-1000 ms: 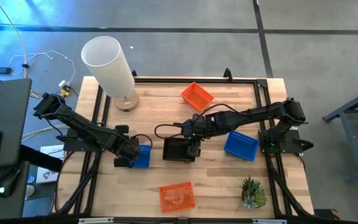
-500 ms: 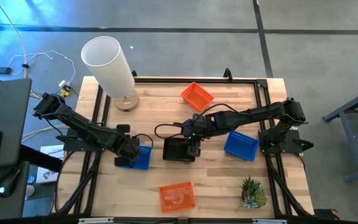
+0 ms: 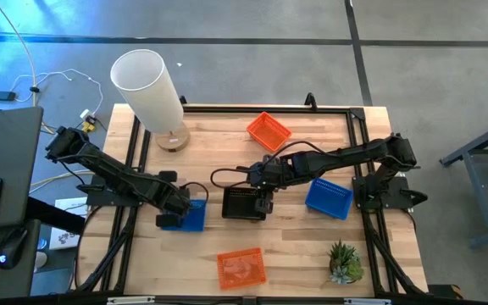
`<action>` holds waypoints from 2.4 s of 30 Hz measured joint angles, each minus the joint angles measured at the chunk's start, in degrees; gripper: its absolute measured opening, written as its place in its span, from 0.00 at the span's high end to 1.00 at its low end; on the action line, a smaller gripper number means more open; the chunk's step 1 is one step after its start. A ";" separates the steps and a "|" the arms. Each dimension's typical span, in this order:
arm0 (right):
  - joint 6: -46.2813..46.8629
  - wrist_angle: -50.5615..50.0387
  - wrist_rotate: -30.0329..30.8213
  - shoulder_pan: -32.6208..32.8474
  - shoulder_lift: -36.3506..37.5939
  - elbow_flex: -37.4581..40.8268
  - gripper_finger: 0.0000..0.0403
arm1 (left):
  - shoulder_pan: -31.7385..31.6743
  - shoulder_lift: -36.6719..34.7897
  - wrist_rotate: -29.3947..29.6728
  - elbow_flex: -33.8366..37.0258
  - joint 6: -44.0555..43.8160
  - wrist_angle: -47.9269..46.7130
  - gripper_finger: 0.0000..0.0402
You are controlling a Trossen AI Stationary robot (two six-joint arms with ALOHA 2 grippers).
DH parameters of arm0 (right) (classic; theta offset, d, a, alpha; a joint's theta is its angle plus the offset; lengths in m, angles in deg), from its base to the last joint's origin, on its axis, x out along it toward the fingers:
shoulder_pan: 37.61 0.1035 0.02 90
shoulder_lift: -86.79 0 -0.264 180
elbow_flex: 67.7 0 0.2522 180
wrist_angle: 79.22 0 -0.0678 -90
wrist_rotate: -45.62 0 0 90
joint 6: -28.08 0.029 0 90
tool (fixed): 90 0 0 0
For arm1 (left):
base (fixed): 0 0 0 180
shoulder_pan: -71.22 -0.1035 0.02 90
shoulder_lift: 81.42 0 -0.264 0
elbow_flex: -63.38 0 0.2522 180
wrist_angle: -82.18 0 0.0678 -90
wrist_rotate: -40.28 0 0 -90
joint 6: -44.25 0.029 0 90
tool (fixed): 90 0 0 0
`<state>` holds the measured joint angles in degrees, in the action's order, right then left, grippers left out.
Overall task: Stack baskets by color
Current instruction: Stack the left blue bin on the right blue bin
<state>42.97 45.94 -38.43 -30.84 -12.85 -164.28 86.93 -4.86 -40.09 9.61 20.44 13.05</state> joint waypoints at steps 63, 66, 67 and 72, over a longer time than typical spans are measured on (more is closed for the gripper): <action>-20.26 22.10 2.48 0.35 -2.32 -12.70 0.52 | -1.53 -3.06 7.20 -21.37 4.44 -11.70 1.00; -20.32 20.04 2.59 0.35 -3.60 -13.52 0.52 | -2.31 -1.87 7.15 -21.35 4.31 -12.85 1.00; -20.45 19.97 2.54 0.35 -4.11 -13.53 0.52 | -2.39 -1.27 7.13 -21.35 4.35 -13.03 1.00; -23.61 19.79 1.06 0.33 -6.69 -13.47 0.52 | -2.60 0.79 6.82 -21.35 5.38 -12.71 1.00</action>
<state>19.36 65.73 -37.37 -30.51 -19.53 -177.75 84.33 -4.07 -33.27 -11.75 25.82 0.34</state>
